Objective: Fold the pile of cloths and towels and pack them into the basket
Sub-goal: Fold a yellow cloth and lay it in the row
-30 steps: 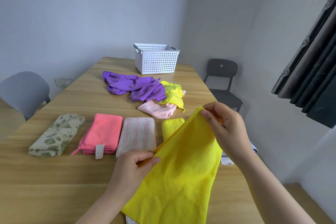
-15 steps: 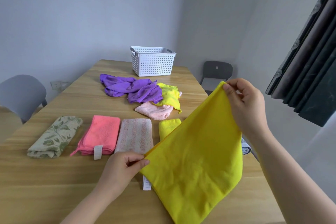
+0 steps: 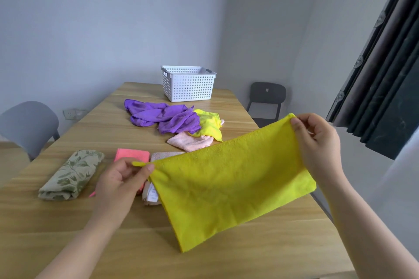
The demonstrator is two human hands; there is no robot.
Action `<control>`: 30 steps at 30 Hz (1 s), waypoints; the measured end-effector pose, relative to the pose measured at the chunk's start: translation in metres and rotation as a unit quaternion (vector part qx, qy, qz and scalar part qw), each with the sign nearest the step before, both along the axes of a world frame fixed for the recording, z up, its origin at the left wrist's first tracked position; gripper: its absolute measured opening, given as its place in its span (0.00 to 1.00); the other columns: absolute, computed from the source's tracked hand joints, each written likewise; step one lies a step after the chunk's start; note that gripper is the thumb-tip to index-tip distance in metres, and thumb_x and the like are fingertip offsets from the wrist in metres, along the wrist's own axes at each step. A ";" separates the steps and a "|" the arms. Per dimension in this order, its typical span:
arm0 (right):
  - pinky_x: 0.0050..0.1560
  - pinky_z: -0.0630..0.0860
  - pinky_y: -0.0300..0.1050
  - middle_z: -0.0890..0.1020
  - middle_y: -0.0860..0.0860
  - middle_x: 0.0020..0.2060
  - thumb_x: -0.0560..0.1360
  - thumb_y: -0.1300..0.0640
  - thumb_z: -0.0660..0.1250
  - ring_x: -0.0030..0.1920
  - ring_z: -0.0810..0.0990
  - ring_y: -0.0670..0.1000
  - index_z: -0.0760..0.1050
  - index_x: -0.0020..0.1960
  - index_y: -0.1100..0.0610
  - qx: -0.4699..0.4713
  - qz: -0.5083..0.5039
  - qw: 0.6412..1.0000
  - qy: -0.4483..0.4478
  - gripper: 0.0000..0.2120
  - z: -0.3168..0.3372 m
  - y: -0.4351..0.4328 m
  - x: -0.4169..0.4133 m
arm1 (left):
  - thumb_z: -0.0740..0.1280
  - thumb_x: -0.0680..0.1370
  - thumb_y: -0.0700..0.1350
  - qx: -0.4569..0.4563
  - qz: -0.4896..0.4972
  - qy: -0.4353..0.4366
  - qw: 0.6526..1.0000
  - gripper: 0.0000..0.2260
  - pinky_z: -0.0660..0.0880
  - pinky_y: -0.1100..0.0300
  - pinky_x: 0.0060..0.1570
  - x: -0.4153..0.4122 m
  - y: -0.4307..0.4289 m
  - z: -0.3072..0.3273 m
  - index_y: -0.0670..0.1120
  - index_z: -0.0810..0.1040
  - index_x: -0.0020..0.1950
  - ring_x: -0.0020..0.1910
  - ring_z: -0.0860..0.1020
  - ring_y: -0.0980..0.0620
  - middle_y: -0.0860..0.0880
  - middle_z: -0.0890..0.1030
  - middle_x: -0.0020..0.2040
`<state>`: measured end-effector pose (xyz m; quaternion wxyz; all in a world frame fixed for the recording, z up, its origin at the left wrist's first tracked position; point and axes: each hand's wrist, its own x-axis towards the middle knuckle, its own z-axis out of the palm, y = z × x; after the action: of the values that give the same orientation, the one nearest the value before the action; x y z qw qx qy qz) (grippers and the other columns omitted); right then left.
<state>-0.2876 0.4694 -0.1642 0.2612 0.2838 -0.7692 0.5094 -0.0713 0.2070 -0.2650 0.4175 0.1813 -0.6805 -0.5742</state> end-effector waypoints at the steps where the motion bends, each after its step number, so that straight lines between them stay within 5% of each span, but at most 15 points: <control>1: 0.31 0.65 0.30 0.75 0.47 0.32 0.78 0.57 0.64 0.32 0.71 0.38 0.76 0.43 0.56 -0.008 0.002 1.000 -0.009 0.06 0.000 0.002 0.002 | 0.76 0.68 0.50 0.004 -0.008 0.005 1.000 0.14 0.75 0.56 0.50 0.001 -0.001 0.006 0.44 0.81 0.49 0.45 0.82 0.48 0.43 0.85 0.44; 6: 0.28 0.61 0.32 0.69 0.45 0.25 0.77 0.51 0.64 0.28 0.66 0.43 0.76 0.40 0.53 -0.060 0.047 0.996 -0.035 0.09 0.001 0.016 0.014 | 0.73 0.71 0.48 -0.071 0.019 -0.006 0.997 0.03 0.77 0.59 0.48 0.005 -0.014 0.033 0.54 0.84 0.43 0.42 0.82 0.55 0.51 0.85 0.41; 9: 0.27 0.59 0.36 0.65 0.47 0.26 0.76 0.49 0.62 0.28 0.62 0.44 0.74 0.40 0.53 -0.087 0.089 0.991 -0.037 0.10 0.003 0.021 0.030 | 0.69 0.69 0.57 -0.074 0.047 0.034 0.996 0.08 0.74 0.58 0.44 0.010 -0.017 0.051 0.55 0.82 0.42 0.36 0.78 0.56 0.54 0.83 0.35; 11: 0.26 0.58 0.35 0.64 0.47 0.25 0.78 0.52 0.63 0.28 0.61 0.44 0.74 0.40 0.54 -0.097 0.115 0.988 -0.039 0.10 0.004 0.022 0.042 | 0.66 0.73 0.54 -0.047 0.067 0.065 0.995 0.07 0.70 0.58 0.38 0.011 -0.017 0.061 0.54 0.80 0.41 0.30 0.73 0.58 0.55 0.77 0.29; 14: 0.26 0.60 0.34 0.66 0.45 0.25 0.79 0.56 0.63 0.28 0.63 0.43 0.73 0.39 0.56 -0.127 0.144 0.979 -0.068 0.10 0.001 0.020 0.051 | 0.64 0.74 0.55 -0.024 0.132 0.082 0.988 0.08 0.69 0.53 0.43 0.008 -0.014 0.065 0.52 0.78 0.40 0.36 0.72 0.51 0.54 0.74 0.31; 19: 0.28 0.63 0.39 0.71 0.48 0.27 0.78 0.55 0.64 0.27 0.66 0.43 0.76 0.39 0.54 -0.042 0.081 0.986 -0.141 0.10 -0.040 0.007 0.028 | 0.61 0.80 0.42 -0.187 0.204 -0.136 0.951 0.14 0.57 0.52 0.31 -0.012 -0.016 0.035 0.40 0.68 0.35 0.32 0.68 0.46 0.46 0.69 0.30; 22: 0.28 0.63 0.41 0.73 0.47 0.26 0.78 0.54 0.64 0.25 0.68 0.45 0.76 0.40 0.53 0.063 0.023 0.978 -0.195 0.08 -0.083 -0.002 0.009 | 0.63 0.78 0.40 -0.186 0.190 -0.231 0.936 0.15 0.58 0.52 0.31 -0.031 -0.032 -0.012 0.41 0.66 0.31 0.30 0.69 0.45 0.46 0.67 0.26; 30: 0.28 0.63 0.38 0.75 0.47 0.27 0.75 0.56 0.68 0.26 0.69 0.45 0.76 0.38 0.54 0.104 0.009 0.974 -0.199 0.07 -0.104 -0.018 0.010 | 0.65 0.73 0.52 -0.140 0.121 -0.209 0.960 0.22 0.56 0.55 0.28 -0.043 -0.024 -0.039 0.44 0.62 0.26 0.22 0.63 0.52 0.50 0.62 0.20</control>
<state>-0.2777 0.4514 -0.2686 0.0674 0.2098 -0.8518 0.4752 -0.1148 0.1828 -0.3043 0.3538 0.3176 -0.7993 -0.3676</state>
